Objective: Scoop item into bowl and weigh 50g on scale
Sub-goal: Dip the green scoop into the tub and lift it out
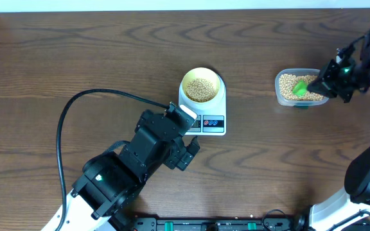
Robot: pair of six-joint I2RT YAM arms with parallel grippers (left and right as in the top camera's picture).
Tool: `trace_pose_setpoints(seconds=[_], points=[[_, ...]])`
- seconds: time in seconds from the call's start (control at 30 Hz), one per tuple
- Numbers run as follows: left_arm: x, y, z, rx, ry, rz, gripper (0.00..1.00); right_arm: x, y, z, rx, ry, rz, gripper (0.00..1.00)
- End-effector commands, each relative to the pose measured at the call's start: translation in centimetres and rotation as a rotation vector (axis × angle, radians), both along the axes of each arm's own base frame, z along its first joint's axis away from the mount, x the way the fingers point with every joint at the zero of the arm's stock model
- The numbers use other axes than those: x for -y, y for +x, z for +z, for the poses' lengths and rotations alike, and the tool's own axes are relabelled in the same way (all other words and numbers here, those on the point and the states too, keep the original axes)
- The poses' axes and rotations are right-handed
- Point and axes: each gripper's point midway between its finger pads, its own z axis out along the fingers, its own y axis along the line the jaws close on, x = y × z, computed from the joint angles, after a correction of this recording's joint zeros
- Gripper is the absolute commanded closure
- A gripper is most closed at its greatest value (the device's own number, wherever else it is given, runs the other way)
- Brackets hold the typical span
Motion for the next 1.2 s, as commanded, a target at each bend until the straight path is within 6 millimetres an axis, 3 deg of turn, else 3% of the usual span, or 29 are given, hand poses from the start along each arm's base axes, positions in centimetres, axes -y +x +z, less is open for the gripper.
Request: trace_pose_setpoints(seconds=[0.0, 0.13, 0.2, 0.47, 0.77, 1.0, 1.17], points=[[-0.1, 0.3, 1.4, 0.038, -0.01, 0.004, 0.02, 1.8, 0.1, -0.9, -0.035, -0.223, 0.02, 0.99], [-0.1, 0.3, 1.4, 0.038, -0.01, 0.004, 0.02, 2.0, 1.2, -0.4, 0.005, -0.366, 0.096, 0.99], [-0.1, 0.3, 1.4, 0.038, -0.01, 0.004, 0.02, 2.2, 2.4, 1.2, 0.049, -0.492, 0.146, 0.99], [-0.1, 0.3, 1.4, 0.038, -0.01, 0.004, 0.02, 0.4, 4.5, 4.8, 0.152, -0.694, 0.333, 0.99], [-0.1, 0.3, 1.4, 0.038, -0.01, 0.004, 0.02, -0.5, 1.6, 4.9, 0.024, -0.817, 0.437, 0.99], [-0.1, 0.3, 1.4, 0.038, -0.01, 0.004, 0.02, 0.0, 1.6, 5.7, 0.011, -0.938, 0.451, 0.99], [-0.1, 0.3, 1.4, 0.038, -0.01, 0.004, 0.02, -1.9, 1.9, 5.3, 0.045, -0.875, 0.462, 0.99]])
